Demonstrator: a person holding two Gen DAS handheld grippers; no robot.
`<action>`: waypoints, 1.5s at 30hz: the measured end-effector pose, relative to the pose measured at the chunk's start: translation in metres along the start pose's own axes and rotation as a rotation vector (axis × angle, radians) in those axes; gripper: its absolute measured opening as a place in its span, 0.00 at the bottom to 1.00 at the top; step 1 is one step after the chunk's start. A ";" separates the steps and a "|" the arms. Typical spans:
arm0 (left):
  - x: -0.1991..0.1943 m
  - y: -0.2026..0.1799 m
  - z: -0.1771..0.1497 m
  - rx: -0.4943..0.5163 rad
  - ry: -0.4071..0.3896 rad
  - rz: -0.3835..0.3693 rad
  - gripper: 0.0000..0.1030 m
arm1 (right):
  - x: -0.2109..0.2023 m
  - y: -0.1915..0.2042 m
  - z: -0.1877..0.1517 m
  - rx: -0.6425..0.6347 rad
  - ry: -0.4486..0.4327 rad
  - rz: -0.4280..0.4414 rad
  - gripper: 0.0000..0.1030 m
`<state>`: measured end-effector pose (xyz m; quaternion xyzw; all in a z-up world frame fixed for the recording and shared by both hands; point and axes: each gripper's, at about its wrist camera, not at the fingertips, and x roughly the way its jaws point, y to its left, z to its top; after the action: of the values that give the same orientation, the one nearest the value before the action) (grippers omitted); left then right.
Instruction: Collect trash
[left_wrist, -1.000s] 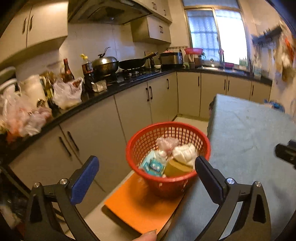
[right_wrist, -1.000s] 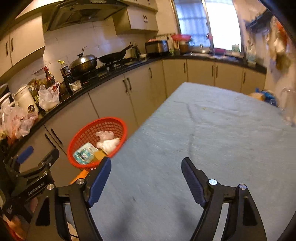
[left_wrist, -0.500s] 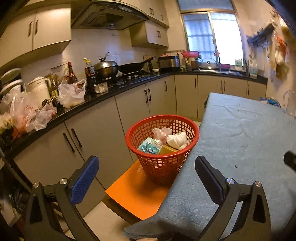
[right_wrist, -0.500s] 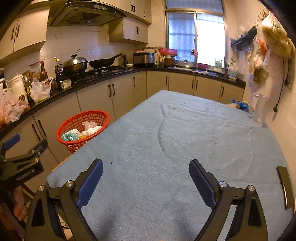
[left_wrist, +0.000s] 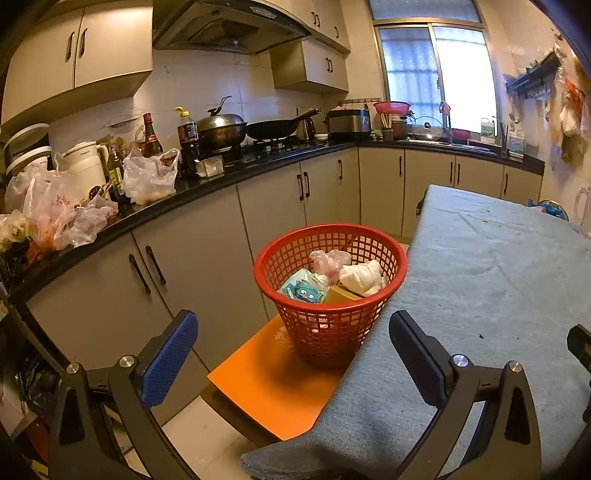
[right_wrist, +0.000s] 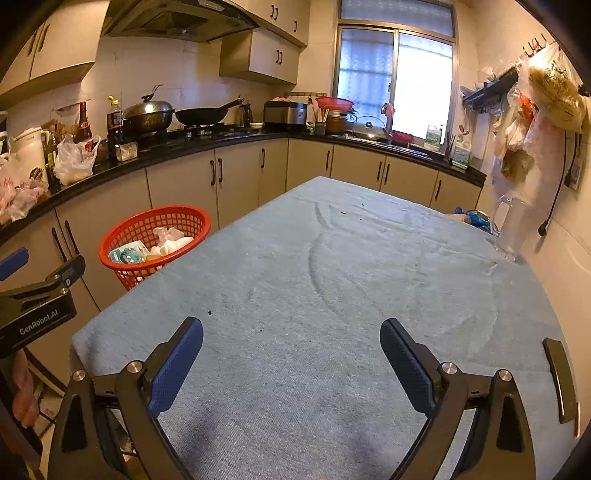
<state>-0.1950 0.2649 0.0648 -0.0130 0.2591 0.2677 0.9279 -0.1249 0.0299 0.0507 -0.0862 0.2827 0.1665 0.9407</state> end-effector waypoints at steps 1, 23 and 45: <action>0.001 0.000 0.000 0.001 0.002 0.005 1.00 | 0.001 0.000 0.000 -0.002 -0.001 -0.001 0.96; 0.004 -0.007 -0.001 0.012 0.011 -0.014 1.00 | 0.002 -0.009 -0.005 0.013 0.000 -0.016 0.96; 0.009 -0.011 -0.007 0.025 0.025 -0.034 1.00 | 0.006 -0.006 -0.010 0.013 0.021 -0.032 0.96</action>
<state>-0.1864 0.2588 0.0533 -0.0090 0.2739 0.2486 0.9290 -0.1229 0.0230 0.0401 -0.0861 0.2923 0.1488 0.9408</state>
